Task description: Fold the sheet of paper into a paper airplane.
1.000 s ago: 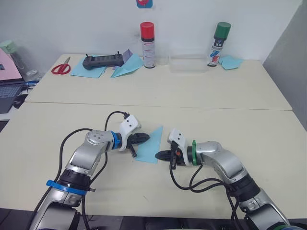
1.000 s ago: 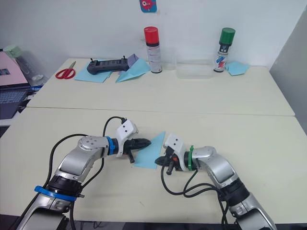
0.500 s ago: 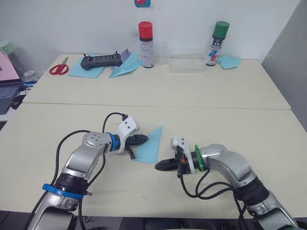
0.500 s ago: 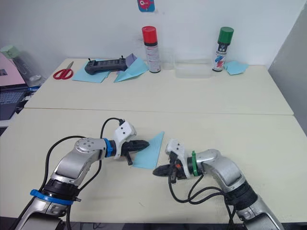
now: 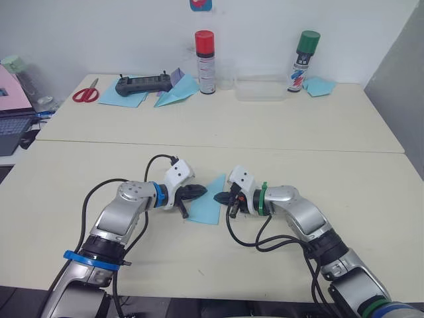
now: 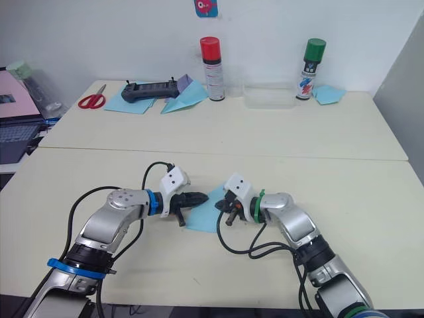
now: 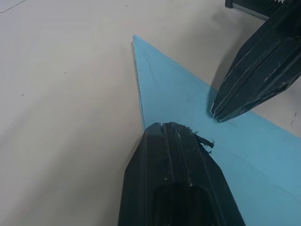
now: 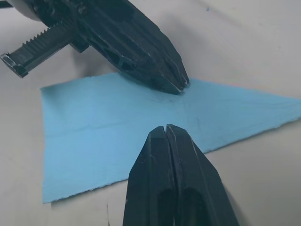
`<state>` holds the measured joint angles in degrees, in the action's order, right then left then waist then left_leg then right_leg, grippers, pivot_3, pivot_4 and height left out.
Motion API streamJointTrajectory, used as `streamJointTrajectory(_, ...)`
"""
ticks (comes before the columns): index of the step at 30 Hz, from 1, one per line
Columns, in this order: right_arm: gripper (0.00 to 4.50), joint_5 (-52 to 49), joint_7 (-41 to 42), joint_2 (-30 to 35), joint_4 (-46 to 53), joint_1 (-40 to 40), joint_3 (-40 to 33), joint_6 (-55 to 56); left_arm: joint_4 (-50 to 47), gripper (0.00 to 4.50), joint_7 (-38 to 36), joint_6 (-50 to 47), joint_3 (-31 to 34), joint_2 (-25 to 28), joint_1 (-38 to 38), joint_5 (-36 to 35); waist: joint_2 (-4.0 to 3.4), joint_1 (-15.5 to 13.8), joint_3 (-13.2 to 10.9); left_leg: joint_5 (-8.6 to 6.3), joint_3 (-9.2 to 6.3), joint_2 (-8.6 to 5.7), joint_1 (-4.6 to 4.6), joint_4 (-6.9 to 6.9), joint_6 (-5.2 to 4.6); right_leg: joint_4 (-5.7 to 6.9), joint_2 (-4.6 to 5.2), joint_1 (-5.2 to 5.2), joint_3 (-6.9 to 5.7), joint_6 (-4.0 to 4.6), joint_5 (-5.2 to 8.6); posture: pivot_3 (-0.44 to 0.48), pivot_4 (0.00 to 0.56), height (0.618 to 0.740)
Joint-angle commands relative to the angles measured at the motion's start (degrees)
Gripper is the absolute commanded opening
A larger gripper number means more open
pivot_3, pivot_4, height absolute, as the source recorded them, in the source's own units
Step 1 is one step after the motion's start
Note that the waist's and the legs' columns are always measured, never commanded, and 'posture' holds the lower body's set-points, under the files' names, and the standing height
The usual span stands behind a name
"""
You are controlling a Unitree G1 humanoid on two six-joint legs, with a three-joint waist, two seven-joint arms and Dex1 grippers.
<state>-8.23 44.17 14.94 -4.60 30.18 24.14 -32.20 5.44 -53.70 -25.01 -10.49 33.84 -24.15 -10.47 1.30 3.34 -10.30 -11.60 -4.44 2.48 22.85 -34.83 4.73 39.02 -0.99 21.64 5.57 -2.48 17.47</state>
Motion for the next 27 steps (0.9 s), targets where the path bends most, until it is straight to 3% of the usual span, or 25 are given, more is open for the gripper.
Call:
streamJointTrajectory(1,0.02,1.8,0.3,1.0,-0.7,-1.1,1.2,-0.5,2.9,0.0,-1.6,3.1,3.7,3.8,-0.5,0.3,0.0,0.1,0.0,0.0,0.0,0.0,0.0,0.0,0.0,0.0,0.0,0.01,0.0,0.0,0.0,0.0,0.15,0.74)
streamJointTrajectory(3,0.02,1.9,0.1,0.8,-1.1,-1.0,0.7,-0.2,4.3,0.0,-4.5,5.7,5.3,5.3,-2.0,-1.3,-0.01,0.2,0.0,0.0,0.01,0.0,0.07,0.01,0.0,-0.01,0.0,0.08,0.01,0.0,0.0,0.0,0.15,0.74)
streamJointTrajectory(4,0.0,1.8,0.1,0.7,-1.4,-0.9,0.5,-0.1,5.4,0.52,-6.4,6.9,6.1,5.9,-3.2,-2.3,0.02,0.1,0.0,0.0,0.02,0.0,0.11,0.03,0.0,-0.01,0.0,0.12,0.0,0.01,0.01,0.0,0.15,0.74)
streamJointTrajectory(9,0.0,1.5,0.8,0.8,-1.8,-0.4,-0.3,-0.1,12.5,2.03,-12.2,16.6,4.8,6.2,-8.7,-0.6,0.07,0.0,-0.1,0.0,0.01,0.01,0.19,0.03,0.0,-0.02,-0.01,0.19,-0.03,0.02,0.02,0.0,0.15,0.74)
streamJointTrajectory(16,0.0,0.0,0.7,0.3,-1.0,-0.4,-2.7,-0.2,28.4,4.2,-17.1,41.7,-1.6,4.7,-16.6,8.7,0.07,-0.1,-0.1,0.0,0.03,0.0,0.22,0.03,0.0,-0.02,-0.02,0.22,-0.03,0.02,0.01,0.0,0.15,0.74)
streamJointTrajectory(27,0.0,-3.8,0.4,-0.3,4.0,-1.5,-7.0,-3.3,44.2,4.2,-20.9,58.6,-2.6,2.4,-25.2,12.0,0.06,-0.1,-0.1,0.0,-0.05,-0.01,0.99,-0.08,-0.01,-0.01,-0.03,0.83,-0.11,0.02,-0.08,0.0,0.15,0.74)
